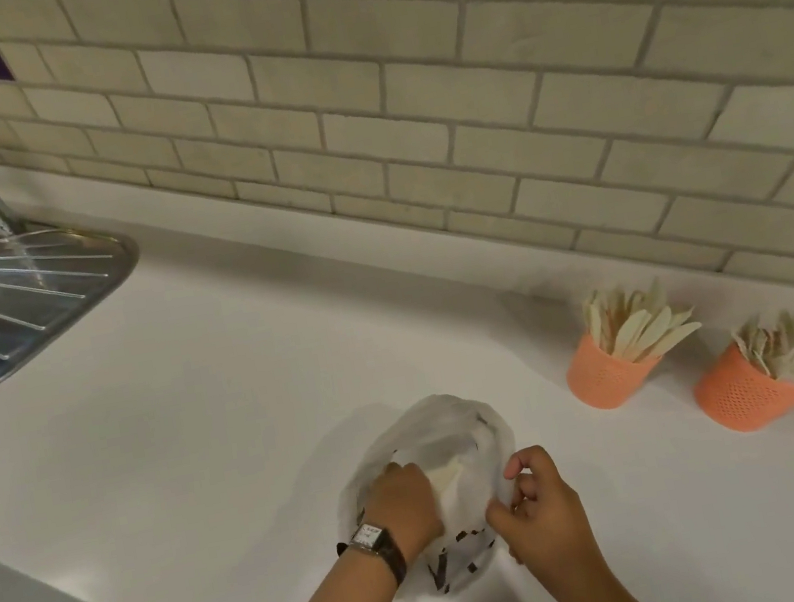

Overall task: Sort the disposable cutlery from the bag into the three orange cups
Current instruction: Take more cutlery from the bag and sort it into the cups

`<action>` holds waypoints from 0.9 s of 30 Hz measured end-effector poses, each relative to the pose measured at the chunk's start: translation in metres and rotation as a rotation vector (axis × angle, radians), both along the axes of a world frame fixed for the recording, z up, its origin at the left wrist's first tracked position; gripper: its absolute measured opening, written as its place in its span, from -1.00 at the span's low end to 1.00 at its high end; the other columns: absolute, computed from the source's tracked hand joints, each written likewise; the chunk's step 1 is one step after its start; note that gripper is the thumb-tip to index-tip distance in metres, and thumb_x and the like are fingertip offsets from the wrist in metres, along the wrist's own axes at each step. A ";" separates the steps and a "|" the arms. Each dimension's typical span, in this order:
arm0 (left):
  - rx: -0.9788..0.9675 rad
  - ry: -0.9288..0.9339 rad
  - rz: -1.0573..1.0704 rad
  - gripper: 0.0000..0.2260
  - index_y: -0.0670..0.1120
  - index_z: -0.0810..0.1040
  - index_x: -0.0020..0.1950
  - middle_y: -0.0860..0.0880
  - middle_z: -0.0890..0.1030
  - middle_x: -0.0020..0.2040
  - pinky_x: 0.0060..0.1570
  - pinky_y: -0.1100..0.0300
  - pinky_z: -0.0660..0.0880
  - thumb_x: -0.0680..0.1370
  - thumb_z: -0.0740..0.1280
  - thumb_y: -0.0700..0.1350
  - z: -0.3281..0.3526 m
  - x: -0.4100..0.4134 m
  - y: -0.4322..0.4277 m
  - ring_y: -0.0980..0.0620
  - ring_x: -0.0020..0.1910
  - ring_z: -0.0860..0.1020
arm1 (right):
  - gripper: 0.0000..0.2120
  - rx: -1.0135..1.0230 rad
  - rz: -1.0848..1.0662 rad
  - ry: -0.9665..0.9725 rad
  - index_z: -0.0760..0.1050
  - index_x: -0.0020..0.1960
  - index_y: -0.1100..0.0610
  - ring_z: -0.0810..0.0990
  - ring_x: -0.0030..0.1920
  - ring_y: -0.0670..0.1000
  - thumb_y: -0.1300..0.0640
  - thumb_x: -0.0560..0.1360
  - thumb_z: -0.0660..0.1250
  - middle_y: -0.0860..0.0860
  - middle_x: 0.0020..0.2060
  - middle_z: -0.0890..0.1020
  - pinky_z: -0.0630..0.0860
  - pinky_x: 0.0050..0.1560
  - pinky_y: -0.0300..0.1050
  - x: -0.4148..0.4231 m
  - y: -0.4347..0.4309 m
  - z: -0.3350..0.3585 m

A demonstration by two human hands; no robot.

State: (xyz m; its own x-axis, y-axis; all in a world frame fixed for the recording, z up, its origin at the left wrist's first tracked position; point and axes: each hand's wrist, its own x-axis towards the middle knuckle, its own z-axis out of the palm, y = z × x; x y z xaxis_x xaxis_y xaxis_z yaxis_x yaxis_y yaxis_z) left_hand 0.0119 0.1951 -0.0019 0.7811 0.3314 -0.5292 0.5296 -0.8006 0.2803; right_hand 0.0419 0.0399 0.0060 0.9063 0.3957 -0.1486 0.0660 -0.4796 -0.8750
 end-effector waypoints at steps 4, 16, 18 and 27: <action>0.169 -0.007 0.022 -0.67 -0.20 0.34 0.27 -0.16 0.45 0.25 0.12 0.18 0.42 0.51 0.23 -0.20 -0.012 0.002 -0.004 -0.09 0.21 0.47 | -0.70 0.030 -0.025 -0.011 0.29 -0.20 -0.12 0.32 -0.52 -0.06 0.22 0.23 0.29 -0.03 -0.53 0.41 0.40 -0.42 -0.08 0.002 -0.002 -0.002; 0.180 0.034 -0.111 -0.68 -0.28 0.31 0.31 -0.24 0.36 0.32 0.24 0.08 0.33 0.56 0.02 -0.32 -0.023 0.002 0.001 -0.18 0.29 0.38 | -0.67 -0.017 0.033 -0.069 0.28 -0.17 -0.14 0.40 -0.51 0.04 0.26 0.32 0.30 0.04 -0.49 0.42 0.49 -0.41 0.04 0.009 0.003 0.002; 0.160 0.051 -0.157 -0.67 -0.30 0.28 0.32 -0.26 0.33 0.33 0.24 0.03 0.33 0.56 0.03 -0.33 -0.021 -0.002 0.003 -0.22 0.30 0.35 | -0.68 -0.015 0.039 -0.076 0.29 -0.16 -0.11 0.41 -0.51 0.04 0.27 0.32 0.30 0.02 -0.50 0.41 0.49 -0.39 0.05 0.009 0.005 0.004; 0.254 0.011 -0.285 -0.73 -0.29 0.45 0.19 -0.24 0.50 0.20 0.12 0.07 0.38 0.59 0.03 -0.31 -0.022 -0.010 -0.005 -0.18 0.18 0.48 | -0.68 -0.023 0.039 -0.077 0.28 -0.20 -0.18 0.41 -0.50 0.06 0.22 0.29 0.27 0.07 -0.46 0.44 0.47 -0.38 0.00 0.006 0.005 0.005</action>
